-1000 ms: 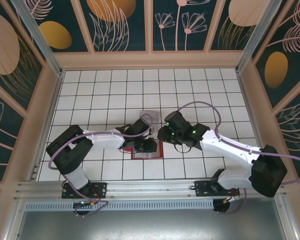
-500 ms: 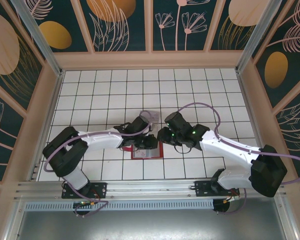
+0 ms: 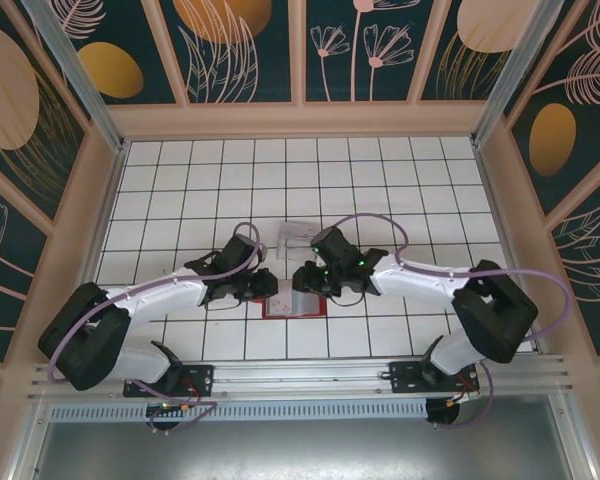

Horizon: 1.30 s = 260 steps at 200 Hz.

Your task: Take the credit cards out of the card holder

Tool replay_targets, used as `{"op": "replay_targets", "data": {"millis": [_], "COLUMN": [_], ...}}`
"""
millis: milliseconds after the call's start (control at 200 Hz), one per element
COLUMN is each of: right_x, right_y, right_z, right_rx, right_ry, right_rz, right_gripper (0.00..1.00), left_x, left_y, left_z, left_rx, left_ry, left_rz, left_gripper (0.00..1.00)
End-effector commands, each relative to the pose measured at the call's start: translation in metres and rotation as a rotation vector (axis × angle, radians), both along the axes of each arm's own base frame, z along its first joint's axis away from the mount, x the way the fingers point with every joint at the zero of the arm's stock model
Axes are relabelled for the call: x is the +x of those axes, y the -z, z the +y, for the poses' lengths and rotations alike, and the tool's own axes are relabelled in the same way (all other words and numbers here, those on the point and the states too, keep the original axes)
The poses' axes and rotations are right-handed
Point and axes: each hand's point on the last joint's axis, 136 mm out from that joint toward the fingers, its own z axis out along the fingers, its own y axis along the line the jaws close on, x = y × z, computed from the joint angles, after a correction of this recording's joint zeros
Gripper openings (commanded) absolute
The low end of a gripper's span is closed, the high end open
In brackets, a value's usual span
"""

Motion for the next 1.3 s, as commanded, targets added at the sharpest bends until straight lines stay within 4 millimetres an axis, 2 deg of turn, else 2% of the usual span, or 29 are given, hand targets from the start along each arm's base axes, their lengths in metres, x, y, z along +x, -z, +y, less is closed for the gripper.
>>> {"op": "replay_targets", "data": {"millis": [0, 160, 355, 661, 961, 1296], "right_x": [-0.006, -0.009, -0.013, -0.018, -0.018, -0.015], "right_y": [-0.002, 0.013, 0.03, 0.044, 0.048, 0.044], "right_z": [0.023, 0.027, 0.02, 0.015, 0.018, 0.021], "right_rx": [0.102, 0.112, 0.091, 0.091, 0.107, 0.13], "right_ry": [-0.066, -0.089, -0.085, -0.089, -0.102, -0.103], "right_rz": [0.02, 0.046, 0.067, 0.089, 0.088, 0.078], "right_gripper": [0.33, 0.32, 0.32, 0.32, 0.32, 0.32], "left_x": [-0.009, -0.011, -0.012, -0.015, -0.019, -0.023], "left_y": [0.009, 0.016, 0.025, 0.037, 0.048, 0.058], "left_z": [0.014, 0.018, 0.019, 0.026, 0.036, 0.043], "left_rx": [0.053, 0.075, 0.099, 0.163, 0.233, 0.283], "left_ry": [0.002, 0.006, 0.014, 0.03, 0.037, 0.045], "left_rz": [0.012, 0.023, 0.043, 0.072, 0.102, 0.13], "left_gripper": [0.21, 0.23, 0.24, 0.27, 0.24, 0.19]}}
